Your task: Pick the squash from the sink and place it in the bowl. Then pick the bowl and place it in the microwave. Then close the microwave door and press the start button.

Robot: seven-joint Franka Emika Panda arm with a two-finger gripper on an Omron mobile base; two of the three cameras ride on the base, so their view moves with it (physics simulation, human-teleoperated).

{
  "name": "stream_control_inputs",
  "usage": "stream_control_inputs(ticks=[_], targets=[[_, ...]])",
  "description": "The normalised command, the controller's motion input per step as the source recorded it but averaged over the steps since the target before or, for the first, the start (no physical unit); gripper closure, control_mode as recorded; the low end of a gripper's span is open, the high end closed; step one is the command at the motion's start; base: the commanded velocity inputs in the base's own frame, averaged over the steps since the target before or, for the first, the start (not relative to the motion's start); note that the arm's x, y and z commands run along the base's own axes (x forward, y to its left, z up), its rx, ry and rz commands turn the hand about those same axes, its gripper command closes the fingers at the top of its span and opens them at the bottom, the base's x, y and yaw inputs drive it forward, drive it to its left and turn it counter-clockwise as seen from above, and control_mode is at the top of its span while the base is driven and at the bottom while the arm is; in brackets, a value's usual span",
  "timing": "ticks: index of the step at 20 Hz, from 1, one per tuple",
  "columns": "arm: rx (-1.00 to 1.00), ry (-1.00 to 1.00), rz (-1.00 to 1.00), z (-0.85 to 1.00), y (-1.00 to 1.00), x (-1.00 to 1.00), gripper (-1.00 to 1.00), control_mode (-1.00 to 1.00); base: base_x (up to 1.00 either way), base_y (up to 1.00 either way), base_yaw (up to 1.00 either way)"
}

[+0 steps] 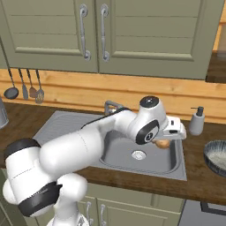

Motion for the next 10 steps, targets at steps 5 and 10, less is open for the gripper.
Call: stream_control_inputs(ticks=[5,10], targets=[[0.0,0.01,-0.02,0.0,-0.8,0.0,1.0,-1.0,0.0,0.0,0.0],[0.0,0.01,0.0,0.15,-0.68,-0.01,1.0,-1.0,0.0,0.0,0.0]])
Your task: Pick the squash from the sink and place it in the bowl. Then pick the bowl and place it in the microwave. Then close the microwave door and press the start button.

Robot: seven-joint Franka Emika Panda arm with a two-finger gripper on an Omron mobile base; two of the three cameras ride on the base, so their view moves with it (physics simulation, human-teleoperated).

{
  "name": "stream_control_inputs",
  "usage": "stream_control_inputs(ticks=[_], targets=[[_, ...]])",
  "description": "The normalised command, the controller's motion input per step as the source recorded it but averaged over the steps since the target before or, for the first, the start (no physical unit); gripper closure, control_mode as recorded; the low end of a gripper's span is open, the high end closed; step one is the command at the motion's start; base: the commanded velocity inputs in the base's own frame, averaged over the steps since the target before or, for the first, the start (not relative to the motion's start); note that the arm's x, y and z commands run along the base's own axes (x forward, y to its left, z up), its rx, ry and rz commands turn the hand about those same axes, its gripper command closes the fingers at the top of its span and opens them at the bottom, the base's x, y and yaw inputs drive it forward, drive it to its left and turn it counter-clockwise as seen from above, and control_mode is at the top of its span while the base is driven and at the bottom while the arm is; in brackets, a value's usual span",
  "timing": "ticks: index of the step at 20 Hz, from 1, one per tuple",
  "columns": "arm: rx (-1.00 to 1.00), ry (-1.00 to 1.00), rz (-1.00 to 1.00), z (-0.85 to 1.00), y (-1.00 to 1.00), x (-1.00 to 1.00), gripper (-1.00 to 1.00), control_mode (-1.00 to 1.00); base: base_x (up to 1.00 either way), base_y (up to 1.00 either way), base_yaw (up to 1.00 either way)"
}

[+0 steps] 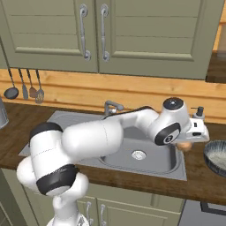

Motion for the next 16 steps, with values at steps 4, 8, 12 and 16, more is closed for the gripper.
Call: stream_control_inputs(ticks=[4,8,12,16], targets=[[0.01,0.04,0.0,0.01,-0.64,0.06,1.0,-1.0,0.0,0.0,0.0],[0.03,0.0,0.0,0.0,-0.65,0.12,1.0,-1.0,0.0,0.0,0.0],[0.03,0.0,0.0,0.0,-0.56,0.06,1.0,-1.0,0.0,0.0,0.0],[0.03,0.0,0.0,0.0,-0.37,0.27,1.0,-1.0,0.0,0.0,0.0]])
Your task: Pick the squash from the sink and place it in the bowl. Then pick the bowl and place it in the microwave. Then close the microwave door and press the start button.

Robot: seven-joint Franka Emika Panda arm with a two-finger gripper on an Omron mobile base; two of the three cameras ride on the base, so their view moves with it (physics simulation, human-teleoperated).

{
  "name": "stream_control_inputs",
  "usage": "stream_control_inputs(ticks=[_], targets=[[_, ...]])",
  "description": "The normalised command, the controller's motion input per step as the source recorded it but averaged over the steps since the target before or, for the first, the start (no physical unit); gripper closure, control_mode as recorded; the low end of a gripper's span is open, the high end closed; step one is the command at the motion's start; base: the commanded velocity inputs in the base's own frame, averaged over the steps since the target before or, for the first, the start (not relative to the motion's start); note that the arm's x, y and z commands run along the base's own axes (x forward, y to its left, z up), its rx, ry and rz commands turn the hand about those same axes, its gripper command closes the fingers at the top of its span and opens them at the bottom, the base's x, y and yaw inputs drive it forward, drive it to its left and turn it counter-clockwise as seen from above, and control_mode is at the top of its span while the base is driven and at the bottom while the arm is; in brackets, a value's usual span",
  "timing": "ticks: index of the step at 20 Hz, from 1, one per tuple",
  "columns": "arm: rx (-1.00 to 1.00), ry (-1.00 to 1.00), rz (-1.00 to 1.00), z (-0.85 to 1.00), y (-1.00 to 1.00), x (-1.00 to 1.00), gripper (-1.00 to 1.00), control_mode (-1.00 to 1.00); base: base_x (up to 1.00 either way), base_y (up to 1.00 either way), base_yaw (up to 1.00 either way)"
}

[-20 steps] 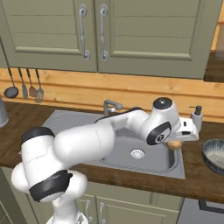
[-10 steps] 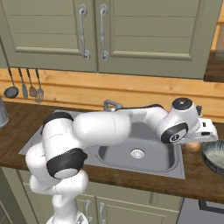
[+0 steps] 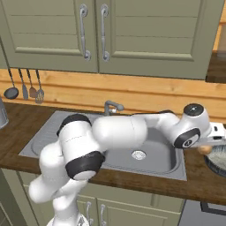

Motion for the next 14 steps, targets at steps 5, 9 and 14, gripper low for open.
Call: stream_control_inputs(ticks=[5,9,14], targets=[[0.04,0.0,0.0,-0.04,-0.29,0.16,1.0,-1.0,0.0,0.0,0.0],[0.04,0.0,0.0,-0.45,-0.04,0.01,1.0,-1.0,0.0,0.0,0.0],[0.01,0.0,0.0,-0.28,-0.26,0.0,1.0,-1.0,0.0,0.0,0.0]])
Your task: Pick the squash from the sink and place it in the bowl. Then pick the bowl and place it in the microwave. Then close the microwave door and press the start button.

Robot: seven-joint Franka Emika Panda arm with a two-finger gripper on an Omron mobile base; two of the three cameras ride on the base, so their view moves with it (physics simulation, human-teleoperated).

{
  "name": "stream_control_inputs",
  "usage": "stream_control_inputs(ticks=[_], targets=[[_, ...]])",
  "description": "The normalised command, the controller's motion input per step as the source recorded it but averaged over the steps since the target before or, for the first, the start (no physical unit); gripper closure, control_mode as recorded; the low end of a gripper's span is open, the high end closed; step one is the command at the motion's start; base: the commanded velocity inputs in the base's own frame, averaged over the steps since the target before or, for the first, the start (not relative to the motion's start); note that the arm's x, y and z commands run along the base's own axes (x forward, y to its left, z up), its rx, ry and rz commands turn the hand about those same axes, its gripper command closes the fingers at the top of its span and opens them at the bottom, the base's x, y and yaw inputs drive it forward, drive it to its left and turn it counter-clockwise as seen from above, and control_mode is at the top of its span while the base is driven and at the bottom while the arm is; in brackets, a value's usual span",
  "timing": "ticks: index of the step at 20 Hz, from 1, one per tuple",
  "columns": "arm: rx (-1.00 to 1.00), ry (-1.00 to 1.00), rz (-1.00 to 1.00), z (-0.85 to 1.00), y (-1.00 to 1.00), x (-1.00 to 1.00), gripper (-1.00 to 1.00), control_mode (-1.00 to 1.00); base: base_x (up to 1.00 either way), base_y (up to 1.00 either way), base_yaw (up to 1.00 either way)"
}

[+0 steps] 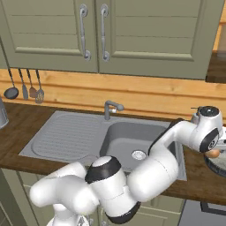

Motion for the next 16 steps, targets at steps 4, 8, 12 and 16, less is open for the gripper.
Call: stream_control_inputs(ticks=[4,8,12,16], targets=[[0.01,0.0,0.0,-0.39,-0.11,0.04,1.0,-1.0,0.0,0.0,0.0],[0.0,0.0,0.0,-0.49,0.0,0.14,-1.0,-1.0,0.0,0.0,0.0],[0.0,0.0,0.02,-0.04,-0.03,0.18,-1.0,-1.0,0.0,0.0,0.0],[0.01,0.0,0.03,0.0,-0.17,0.37,-1.0,-1.0,0.0,0.0,0.0]])
